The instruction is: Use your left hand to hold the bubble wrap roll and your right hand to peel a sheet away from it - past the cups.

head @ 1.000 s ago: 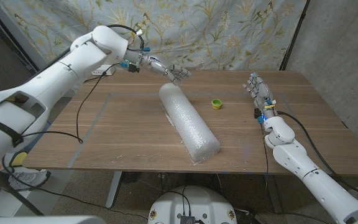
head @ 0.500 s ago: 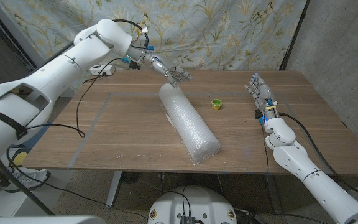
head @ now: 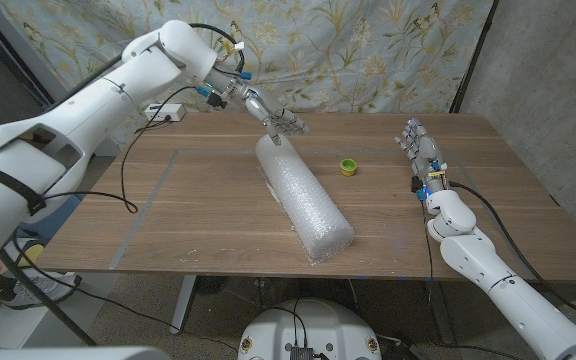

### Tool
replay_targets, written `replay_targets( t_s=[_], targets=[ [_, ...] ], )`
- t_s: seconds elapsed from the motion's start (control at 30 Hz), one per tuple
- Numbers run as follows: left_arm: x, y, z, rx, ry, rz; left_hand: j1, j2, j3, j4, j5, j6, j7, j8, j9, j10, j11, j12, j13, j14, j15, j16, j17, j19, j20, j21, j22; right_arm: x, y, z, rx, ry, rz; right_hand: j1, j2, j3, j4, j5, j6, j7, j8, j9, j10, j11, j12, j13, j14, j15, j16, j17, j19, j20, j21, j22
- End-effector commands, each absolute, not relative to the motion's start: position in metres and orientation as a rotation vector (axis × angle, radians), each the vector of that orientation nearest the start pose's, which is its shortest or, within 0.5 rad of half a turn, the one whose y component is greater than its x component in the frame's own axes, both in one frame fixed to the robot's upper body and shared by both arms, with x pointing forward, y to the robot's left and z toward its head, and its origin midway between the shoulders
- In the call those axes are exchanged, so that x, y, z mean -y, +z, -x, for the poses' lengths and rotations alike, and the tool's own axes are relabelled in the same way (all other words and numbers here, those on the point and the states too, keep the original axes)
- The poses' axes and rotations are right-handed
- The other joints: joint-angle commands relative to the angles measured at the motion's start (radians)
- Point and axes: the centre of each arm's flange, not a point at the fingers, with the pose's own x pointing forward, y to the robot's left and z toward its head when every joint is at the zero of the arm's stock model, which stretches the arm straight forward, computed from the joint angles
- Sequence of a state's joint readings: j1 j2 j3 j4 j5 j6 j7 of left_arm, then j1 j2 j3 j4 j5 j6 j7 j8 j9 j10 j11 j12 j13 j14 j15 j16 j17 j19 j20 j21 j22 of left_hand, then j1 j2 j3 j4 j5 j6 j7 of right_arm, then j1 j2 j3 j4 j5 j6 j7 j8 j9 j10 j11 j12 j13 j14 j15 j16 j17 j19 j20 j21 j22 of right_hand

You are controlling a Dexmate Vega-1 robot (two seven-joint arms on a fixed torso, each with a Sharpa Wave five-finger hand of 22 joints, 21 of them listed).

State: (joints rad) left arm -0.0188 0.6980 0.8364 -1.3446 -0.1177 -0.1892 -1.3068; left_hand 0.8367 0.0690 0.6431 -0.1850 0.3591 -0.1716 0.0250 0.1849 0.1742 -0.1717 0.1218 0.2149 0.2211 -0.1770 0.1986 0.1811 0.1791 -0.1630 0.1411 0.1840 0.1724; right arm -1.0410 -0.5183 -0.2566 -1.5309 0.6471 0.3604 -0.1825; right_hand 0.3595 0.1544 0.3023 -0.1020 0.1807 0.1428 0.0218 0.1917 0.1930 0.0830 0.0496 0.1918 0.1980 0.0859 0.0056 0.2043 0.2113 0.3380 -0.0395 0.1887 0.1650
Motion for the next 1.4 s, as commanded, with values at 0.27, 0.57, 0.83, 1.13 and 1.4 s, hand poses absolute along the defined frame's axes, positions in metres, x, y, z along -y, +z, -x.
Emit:
replay_targets(
  t_s=[0.27,0.57,0.83,1.13,1.4],
  targets=[
    [-0.163,0.214,-0.561,0.266,-1.205,-1.697,0.024,-0.015,0.002,0.002,0.000,-0.247,-0.002,0.004,0.005,-0.190,0.008,-0.001,0.005,-0.147,0.012,-0.001,0.004,-0.007,0.004,0.001,0.001,0.313,-0.038,-0.596,0.696,0.016,-0.170,0.008,-0.001,0.000,-0.005,-0.004,-0.007,0.004,-0.002,0.004,-0.010,0.002,-0.002,0.003,-0.009,-0.003,0.004,0.003,-0.009,-0.006,-0.001,0.006],
    [-0.155,0.218,-0.561,0.251,-1.227,-1.771,0.038,-0.019,0.000,0.003,-0.001,-0.260,-0.008,0.002,0.005,-0.198,0.013,-0.001,0.007,-0.156,0.012,-0.001,0.005,-0.014,0.005,0.001,0.001,0.313,-0.038,-0.594,0.699,0.009,-0.169,0.007,-0.001,0.000,-0.005,-0.005,-0.013,0.004,-0.003,0.003,-0.014,0.006,-0.002,0.003,-0.012,0.000,0.003,0.003,-0.012,-0.004,-0.001,0.006],
    [-0.150,0.218,-0.563,0.256,-1.234,-1.829,0.055,-0.023,-0.002,0.004,-0.004,-0.278,-0.025,0.000,0.005,-0.206,0.014,0.000,0.008,-0.163,0.012,-0.001,0.005,-0.020,0.008,0.002,0.002,0.316,-0.042,-0.591,0.695,-0.011,-0.174,0.007,-0.001,0.000,-0.006,-0.005,-0.016,0.004,-0.003,0.003,-0.018,0.009,-0.002,0.003,-0.016,0.002,0.003,0.003,-0.014,-0.004,-0.001,0.006],
    [-0.142,0.211,-0.567,0.247,-1.262,-1.879,0.067,-0.026,-0.005,0.004,-0.007,-0.285,-0.034,0.001,0.006,-0.212,0.014,0.000,0.009,-0.168,0.012,-0.001,0.005,-0.024,0.007,0.002,0.002,0.322,-0.048,-0.586,0.695,-0.038,-0.187,0.006,-0.001,0.000,-0.006,-0.005,-0.024,0.005,-0.004,0.003,-0.025,0.009,-0.003,0.003,-0.021,0.003,0.002,0.003,-0.017,-0.001,-0.001,0.006],
    [-0.134,0.204,-0.571,0.277,-1.263,-1.951,0.076,-0.027,-0.006,0.005,-0.009,-0.292,-0.041,0.002,0.006,-0.219,0.012,0.000,0.009,-0.172,0.012,0.000,0.005,-0.028,0.006,0.002,0.002,0.327,-0.053,-0.584,0.693,-0.053,-0.203,0.006,-0.001,0.000,-0.006,-0.005,-0.026,0.005,-0.004,0.003,-0.027,0.008,-0.002,0.003,-0.023,0.004,0.002,0.003,-0.019,0.000,-0.001,0.006]
  ],
)
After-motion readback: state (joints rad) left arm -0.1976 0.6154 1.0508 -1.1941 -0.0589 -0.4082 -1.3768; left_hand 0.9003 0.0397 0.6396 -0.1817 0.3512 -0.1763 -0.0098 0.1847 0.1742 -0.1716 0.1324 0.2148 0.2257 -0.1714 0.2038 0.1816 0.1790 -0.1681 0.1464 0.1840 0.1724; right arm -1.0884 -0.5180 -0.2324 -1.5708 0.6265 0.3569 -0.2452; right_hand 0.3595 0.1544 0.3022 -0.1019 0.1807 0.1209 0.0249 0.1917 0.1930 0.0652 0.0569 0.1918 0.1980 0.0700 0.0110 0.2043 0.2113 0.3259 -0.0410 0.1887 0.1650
